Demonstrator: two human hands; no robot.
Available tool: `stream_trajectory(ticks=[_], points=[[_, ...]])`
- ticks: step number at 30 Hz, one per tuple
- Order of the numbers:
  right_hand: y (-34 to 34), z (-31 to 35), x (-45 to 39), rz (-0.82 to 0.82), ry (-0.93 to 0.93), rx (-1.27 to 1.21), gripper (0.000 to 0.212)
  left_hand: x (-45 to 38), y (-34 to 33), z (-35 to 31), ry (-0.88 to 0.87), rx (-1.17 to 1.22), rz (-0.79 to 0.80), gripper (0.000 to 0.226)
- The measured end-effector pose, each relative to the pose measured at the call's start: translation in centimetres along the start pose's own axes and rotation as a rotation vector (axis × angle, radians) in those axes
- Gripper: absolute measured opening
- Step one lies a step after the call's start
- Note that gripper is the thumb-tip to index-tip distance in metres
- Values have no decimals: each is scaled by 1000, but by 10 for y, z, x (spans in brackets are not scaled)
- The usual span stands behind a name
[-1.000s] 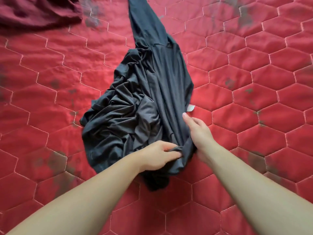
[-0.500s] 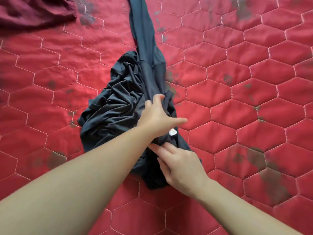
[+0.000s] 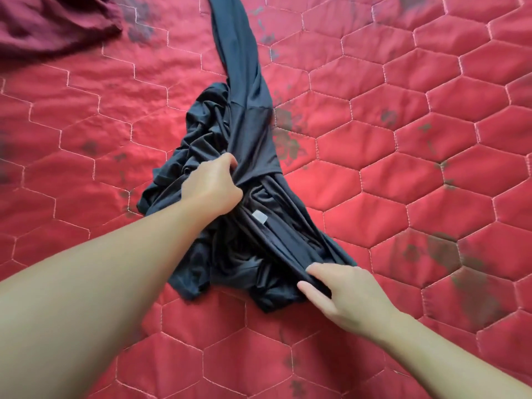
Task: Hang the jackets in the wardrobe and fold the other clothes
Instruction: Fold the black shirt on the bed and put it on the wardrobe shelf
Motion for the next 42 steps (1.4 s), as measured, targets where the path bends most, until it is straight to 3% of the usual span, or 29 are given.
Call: stream_trajectory(ticks=[3, 5, 7, 9, 11, 12, 13, 15, 17, 20, 22, 25, 30, 34, 39, 42], points=[[1, 10, 3, 135, 34, 7, 51, 3, 19, -6, -136, -191, -101, 52], [4, 2, -2, 178, -97, -232, 52, 10, 22, -29, -393, -403, -140, 71], [2, -15, -6, 205, -274, -348, 45, 17, 11, -48, -612, -611, -55, 82], [6, -36, -11, 180, -392, -297, 24, 15, 1, -46, -609, -703, 124, 66], [4, -52, -11, 259, -500, -233, 44, 10, -1, -34, -466, -744, 262, 44], [1, -56, -12, 303, -507, -190, 53, 10, 0, -31, -397, -702, 307, 39], [-3, -60, -13, 331, -499, -136, 48, 11, 1, -27, -324, -624, 356, 37], [2, -68, -16, 274, -498, -56, 15, 17, -2, -16, -189, -445, 496, 28], [20, -85, -16, 130, -578, -68, 6, 16, 4, -11, -116, -347, 518, 5], [66, -111, -17, -98, -696, -219, 10, 6, 40, -14, 19, -2, 297, 27], [104, -123, -20, -227, -741, -311, 12, 4, 66, -24, 101, 292, 159, 28], [169, -124, -33, -342, -691, -246, 11, 6, 109, -60, 140, 572, 56, 23], [277, -125, -37, -242, -622, 128, 9, 23, 227, -136, 121, 813, -91, 21], [370, -113, -43, -42, -575, -9, 21, 51, 328, -199, 40, 764, -63, 34], [575, -63, -36, -420, -502, -289, 28, 86, 464, -260, -71, 1051, -227, 41], [699, -38, 10, -864, -423, -359, 27, 110, 549, -282, -231, 1208, -372, 42]])
Point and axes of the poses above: each hand's wrist, its own x-axis away from the middle knuckle, its own y-axis out of the back of the hand, z = x × y, the point moved 10 cm from there along -x, towards the middle knuckle, and after that the axes turned 12 degrees about x, right-handed, at the moved point
